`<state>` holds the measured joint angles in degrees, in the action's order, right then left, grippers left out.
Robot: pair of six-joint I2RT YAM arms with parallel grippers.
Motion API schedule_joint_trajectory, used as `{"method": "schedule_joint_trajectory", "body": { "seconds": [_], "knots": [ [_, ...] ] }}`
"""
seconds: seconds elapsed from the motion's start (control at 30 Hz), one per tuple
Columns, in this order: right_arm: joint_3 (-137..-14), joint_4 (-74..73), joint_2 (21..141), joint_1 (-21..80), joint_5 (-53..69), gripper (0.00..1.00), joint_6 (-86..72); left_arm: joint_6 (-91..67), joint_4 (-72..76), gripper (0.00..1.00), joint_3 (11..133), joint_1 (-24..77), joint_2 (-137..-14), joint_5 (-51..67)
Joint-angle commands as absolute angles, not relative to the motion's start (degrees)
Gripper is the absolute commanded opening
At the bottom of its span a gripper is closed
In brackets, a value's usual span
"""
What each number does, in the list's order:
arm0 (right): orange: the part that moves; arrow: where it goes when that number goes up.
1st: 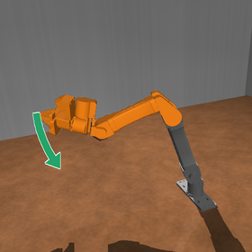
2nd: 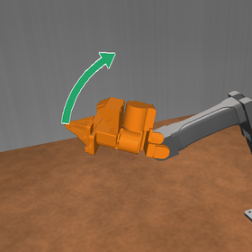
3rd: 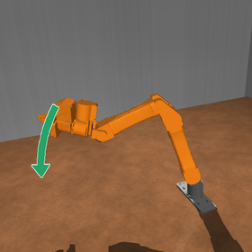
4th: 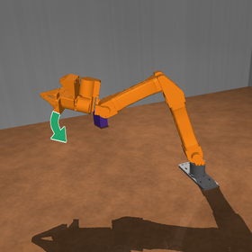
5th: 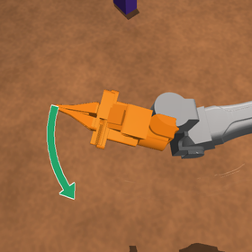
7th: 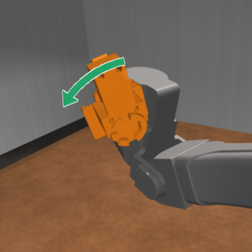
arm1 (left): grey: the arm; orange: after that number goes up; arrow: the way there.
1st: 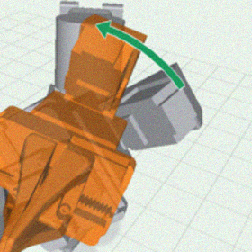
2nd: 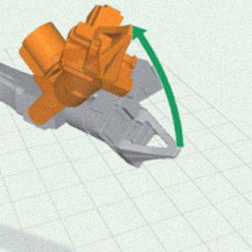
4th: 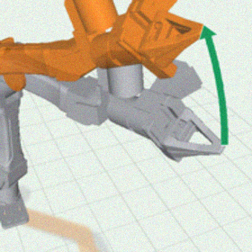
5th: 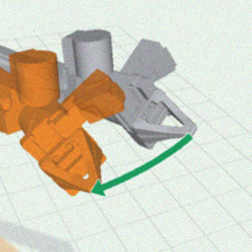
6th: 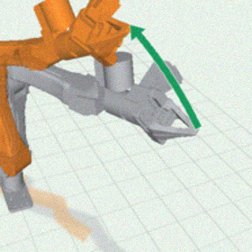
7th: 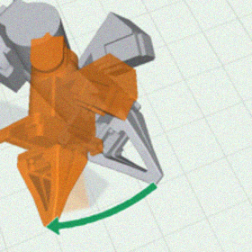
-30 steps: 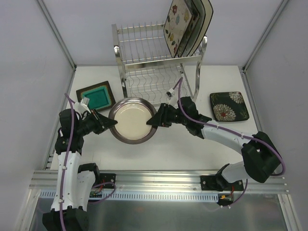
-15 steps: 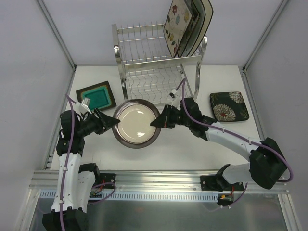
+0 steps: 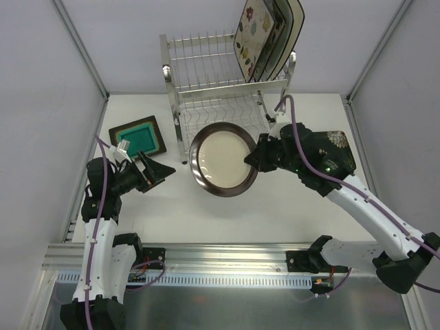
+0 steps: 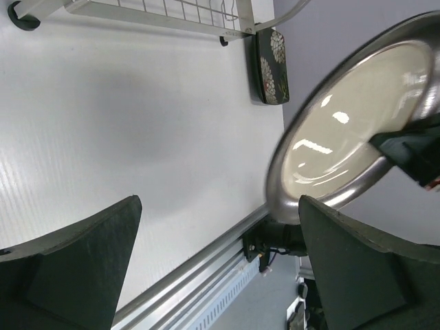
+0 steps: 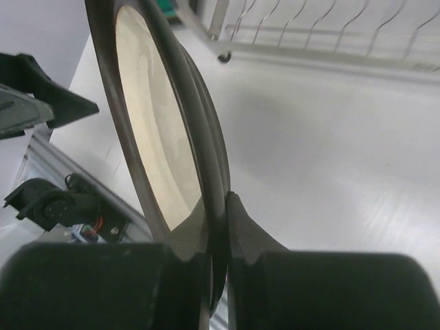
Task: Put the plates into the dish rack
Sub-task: Pass the plate from the left arm to the right, then insert the plate into the dish rack
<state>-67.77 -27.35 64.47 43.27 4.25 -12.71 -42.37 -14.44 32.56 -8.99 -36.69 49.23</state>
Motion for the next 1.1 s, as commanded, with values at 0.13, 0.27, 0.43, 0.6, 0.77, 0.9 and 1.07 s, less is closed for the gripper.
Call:
{"method": "schedule_joint_trajectory", "body": {
  "seconds": [0.13,0.27,0.43,0.6,0.77,0.9,1.07],
  "knots": [
    [-83.4,-31.6,57.9,43.3,-9.4,0.01,-7.2,-38.2,-12.8,0.99,29.8,-7.3,-35.9,49.0],
    [-89.9,-29.0,59.5,43.3,-11.1,0.0,-5.4,-35.3,-13.5,0.99,28.4,-6.8,-36.3,45.5],
    [-100.6,-22.0,64.1,43.4,-12.7,0.01,-1.3,-30.0,-15.8,0.99,27.9,-6.8,-37.5,38.5],
    [-107.8,-13.2,70.6,43.5,-17.0,0.01,3.9,-23.7,-21.0,0.99,30.1,-6.8,-39.8,28.2],
    [-112.7,-0.4,75.5,45.2,-21.0,0.01,10.6,-21.4,-21.3,0.99,29.8,-6.9,-41.1,21.6],
    [-114.1,10.0,79.5,46.3,-26.3,0.01,18.6,-20.6,-21.3,0.99,30.3,-6.8,-42.6,20.7],
    [-115.2,22.9,85.5,46.7,-31.8,0.01,29.4,-19.9,-21.4,0.99,30.8,-6.9,-44.6,19.4]
  ]
}}
